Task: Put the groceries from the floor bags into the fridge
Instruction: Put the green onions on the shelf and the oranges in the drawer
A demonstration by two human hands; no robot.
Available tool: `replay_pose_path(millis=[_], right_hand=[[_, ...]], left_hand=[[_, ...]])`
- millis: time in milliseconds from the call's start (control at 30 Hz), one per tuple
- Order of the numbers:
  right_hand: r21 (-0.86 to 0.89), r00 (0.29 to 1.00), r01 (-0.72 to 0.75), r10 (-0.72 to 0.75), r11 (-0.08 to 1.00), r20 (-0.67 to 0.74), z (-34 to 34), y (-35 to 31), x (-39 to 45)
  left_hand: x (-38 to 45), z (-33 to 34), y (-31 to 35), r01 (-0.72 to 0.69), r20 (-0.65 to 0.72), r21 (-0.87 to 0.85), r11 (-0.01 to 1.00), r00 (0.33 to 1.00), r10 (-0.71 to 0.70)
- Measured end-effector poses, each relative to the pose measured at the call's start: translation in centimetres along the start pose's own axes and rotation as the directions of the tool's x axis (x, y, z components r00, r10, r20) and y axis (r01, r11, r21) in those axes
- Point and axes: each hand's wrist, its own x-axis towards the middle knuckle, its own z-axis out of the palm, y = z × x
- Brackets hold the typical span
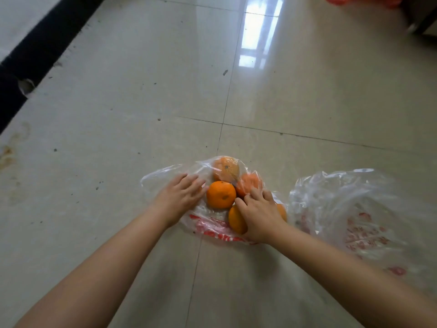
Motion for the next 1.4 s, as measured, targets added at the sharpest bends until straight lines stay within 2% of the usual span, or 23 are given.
replay_pose_path(millis=[33, 100, 133, 200, 333, 400, 467, 533, 600, 633, 700, 767, 833, 900, 967, 1033, 1133, 1200, 1333, 1400], right_hand=[[-0.007, 0.998, 0.011, -0.011, 1.0, -0.065, 0.2, 0.0, -0.1], [-0.008, 0.986, -0.011, 0.01, 1.0, -0.166, 0.2, 0.0, -0.3], [0.04, 0.987, -0.026, 0.032, 0.999, -0.158, 0.2, -0.1, -0.6], [0.173, 0.993, -0.052, 0.069, 0.984, -0.095, 0.5, 0.0, -1.2], [0.222, 0.987, -0.09, 0.117, 0.971, -0.113, 0.6, 0.7, -1.8], [0.265, 0.981, -0.099, 0.139, 0.959, -0.136, 0.7, 0.6, -2.0], [0.288, 0.969, -0.111, 0.168, 0.951, -0.182, 1.0, 0.7, -2.0], [0.377, 0.946, -0.129, 0.228, 0.917, -0.232, 1.4, 0.8, -2.1], [0.454, 0.942, -0.124, 0.248, 0.882, -0.225, 1.5, 0.7, -2.3], [0.491, 0.942, -0.107, 0.246, 0.864, -0.227, 1.2, 0.6, -2.4], [0.547, 0.948, -0.087, 0.237, 0.833, -0.211, 0.4, 0.6, -2.8], [0.616, 0.951, -0.056, 0.23, 0.786, -0.207, -0.8, 0.3, -3.3], [0.717, 0.955, -0.014, 0.221, 0.697, -0.196, -2.2, 0.2, -3.8], [0.786, 0.965, 0.026, 0.191, 0.618, -0.182, -3.5, 0.4, -4.5], [0.838, 0.965, 0.076, 0.172, 0.541, -0.199, -5.0, 0.7, -5.2], [0.862, 0.963, 0.095, 0.174, 0.497, -0.207, -6.8, 1.0, -6.1], [0.865, 0.969, 0.049, 0.188, 0.499, -0.163, -10.4, 0.9, -8.5], [0.861, 0.971, -0.012, 0.21, 0.508, -0.111, -13.2, 0.7, -10.9], [0.832, 0.97, -0.096, 0.238, 0.547, -0.044, -20.9, 0.6, -16.8], [0.813, 0.968, -0.116, 0.248, 0.57, -0.036, -25.4, 0.9, -20.0]], left_hand=[[0.6, -0.8, 0.3, -0.028, 0.154, -0.026, 0.999, 0.988, 0.032], [1.8, -1.2, 1.0, 0.127, 0.346, -0.047, 0.991, 0.933, -0.103], [2.3, -1.6, 1.3, 0.21, 0.387, -0.071, 0.975, 0.907, -0.167], [3.1, -1.6, 1.5, 0.352, 0.392, -0.111, 0.93, 0.875, -0.284], [3.9, -1.6, 1.7, 0.515, 0.423, -0.049, 0.856, 0.787, -0.45], [3.5, -1.3, 1.9, 0.505, 0.411, -0.05, 0.862, 0.797, -0.443], [2.4, -1.2, 1.9, 0.541, 0.331, -0.171, 0.824, 0.819, -0.469], [0.8, -1.5, 2.1, 0.582, 0.237, -0.436, 0.687, 0.81, -0.536], [-0.9, -2.1, 2.7, 0.554, 0.23, -0.703, 0.447, 0.771, -0.594], [-1.5, -2.4, 3.1, 0.524, 0.238, -0.777, 0.348, 0.757, -0.609], [-2.5, -2.7, 3.8, 0.488, 0.242, -0.832, 0.264, 0.747, -0.619], [-3.3, -3.1, 4.3, 0.461, 0.2, -0.834, 0.303, 0.765, -0.612], [-3.8, -3.8, 4.8, 0.412, 0.108, -0.824, 0.39, 0.789, -0.604], [-4.3, -4.9, 5.4, 0.389, 0.036, -0.808, 0.442, 0.782, -0.622], [-4.5, -6.7, 5.7, 0.389, 0.025, -0.822, 0.416, 0.755, -0.655], [-4.6, -9.6, 5.6, 0.444, 0.138, -0.856, 0.264, 0.69, -0.711], [-5.3, -14.9, 5.1, 0.493, 0.288, -0.867, 0.067, 0.607, -0.74], [-6.0, -19.0, 5.0, 0.482, 0.363, -0.875, -0.045, 0.591, -0.721], [-7.2, -28.7, 4.9, 0.412, 0.529, -0.847, -0.337, 0.58, -0.62], [-7.4, -34.1, 4.7, 0.376, 0.573, -0.819, -0.433, 0.585, -0.575]])
